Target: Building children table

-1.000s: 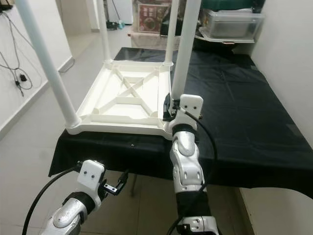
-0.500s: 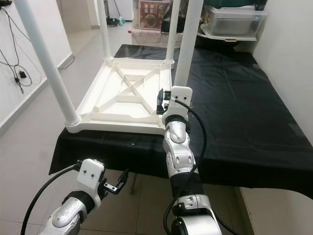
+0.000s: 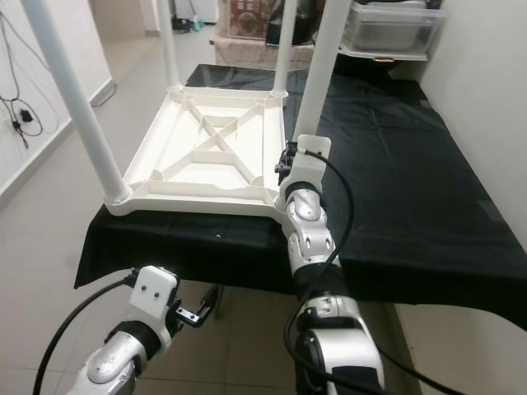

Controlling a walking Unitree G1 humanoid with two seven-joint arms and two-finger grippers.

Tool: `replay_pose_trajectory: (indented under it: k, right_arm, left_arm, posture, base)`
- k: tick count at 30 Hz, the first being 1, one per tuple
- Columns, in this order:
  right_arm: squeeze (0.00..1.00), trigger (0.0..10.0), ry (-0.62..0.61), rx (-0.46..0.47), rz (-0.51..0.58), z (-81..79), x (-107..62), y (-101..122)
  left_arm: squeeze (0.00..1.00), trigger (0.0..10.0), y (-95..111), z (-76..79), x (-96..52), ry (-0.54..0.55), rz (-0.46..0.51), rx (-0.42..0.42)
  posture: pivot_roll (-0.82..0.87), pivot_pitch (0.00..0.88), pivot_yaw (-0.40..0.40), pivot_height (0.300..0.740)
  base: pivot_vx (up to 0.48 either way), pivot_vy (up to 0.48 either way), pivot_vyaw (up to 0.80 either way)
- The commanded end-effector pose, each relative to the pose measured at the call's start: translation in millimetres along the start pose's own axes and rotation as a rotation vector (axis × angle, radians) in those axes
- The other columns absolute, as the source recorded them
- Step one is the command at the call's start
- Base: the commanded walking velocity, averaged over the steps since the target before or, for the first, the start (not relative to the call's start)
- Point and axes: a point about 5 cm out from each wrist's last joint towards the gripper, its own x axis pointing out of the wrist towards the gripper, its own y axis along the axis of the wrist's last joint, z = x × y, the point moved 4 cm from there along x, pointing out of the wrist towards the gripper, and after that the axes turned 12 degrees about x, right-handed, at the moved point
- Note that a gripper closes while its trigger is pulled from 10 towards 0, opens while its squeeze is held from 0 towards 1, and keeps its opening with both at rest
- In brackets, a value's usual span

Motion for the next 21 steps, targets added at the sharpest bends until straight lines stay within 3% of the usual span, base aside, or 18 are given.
replay_pose_trajectory:
  k: [1, 2, 3, 5, 6, 9, 11, 14, 17, 19, 21]
  right_arm:
    - [0.0, 0.0, -0.036, 0.159, -0.132, 5.7, 3.2, -21]
    - [0.0, 0.0, -0.049, 0.232, -0.172, 6.9, 5.8, -24]
    - [0.0, 0.0, -0.049, 0.232, -0.172, 6.9, 5.8, -24]
    - [0.0, 0.0, -0.097, 0.401, -0.254, 12.5, 9.5, -30]
    - [0.0, 0.0, -0.097, 0.401, -0.254, 12.5, 9.5, -30]
    - [0.0, 0.0, -0.121, 0.521, -0.31, 14.6, 10.4, -35]
    - [0.0, 0.0, -0.121, 0.521, -0.31, 14.6, 10.4, -35]
    - [0.0, 0.0, -0.18, 0.71, -0.378, 17.8, 8.2, -47]
    - [0.0, 0.0, -0.189, 0.751, -0.396, 17.1, 7.2, -51]
    - [0.0, 0.0, -0.194, 0.873, -0.437, 10.9, 5.0, -59]
    - [0.0, 0.0, -0.194, 0.873, -0.437, 10.9, 5.0, -59]
  left_arm:
    - [0.0, 10.0, -1, 2.8, -3.7, -0.005, -0.012, -0.005]
    - [0.0, 10.0, 0, 3.3, -4.6, -0.005, -0.012, -0.006]
    - [0.0, 10.0, 0, 3.3, -4.6, -0.005, -0.012, -0.006]
    - [0.0, 10.0, 1, 4.0, -6.5, -0.007, -0.014, -0.006]
    - [0.0, 10.0, 1, 4.0, -6.5, -0.007, -0.014, -0.006]
    - [0.0, 10.0, 1, 4.3, -8.1, -0.008, -0.016, -0.006]
    - [0.0, 10.0, 1, 4.3, -8.1, -0.008, -0.016, -0.006]
    - [0.0, 10.0, 1, 4.0, -9.8, -0.012, -0.02, -0.005]
    - [0.0, 10.0, 1, 3.7, -10.2, -0.013, -0.022, -0.004]
    - [0.0, 10.0, 1, 3.7, -10.9, -0.016, -0.028, -0.003]
    - [0.0, 10.0, 1, 3.7, -10.9, -0.016, -0.028, -0.003]
  posture:
    - [0.1, 0.161, -0.04, 0.74]
    - [0.1, 0.164, -0.041, 0.74]
    - [0.1, 0.164, -0.041, 0.74]
    - [0.11, 0.174, -0.039, 0.74]
    - [0.11, 0.174, -0.039, 0.74]
    - [0.11, 0.177, -0.038, 0.74]
    - [0.11, 0.177, -0.038, 0.74]
    - [0.11, 0.183, -0.033, 0.74]
    - [0.11, 0.183, -0.031, 0.74]
    - [0.12, 0.182, -0.027, 0.74]
    - [0.12, 0.182, -0.027, 0.74]
  base:
    - [0.0, 0.0, 0.0]
    - [0.0, 0.0, 0.0]
    - [0.0, 0.0, 0.0]
    - [0.0, 0.0, 0.0]
    - [0.0, 0.0, 0.0]
    - [0.0, 0.0, 0.0]
    - [0.0, 0.0, 0.0]
    - [0.0, 0.0, 0.0]
    - [0.0, 0.0, 0.0]
    - [0.0, 0.0, 0.0]
    - [0.0, 0.0, 0.0]
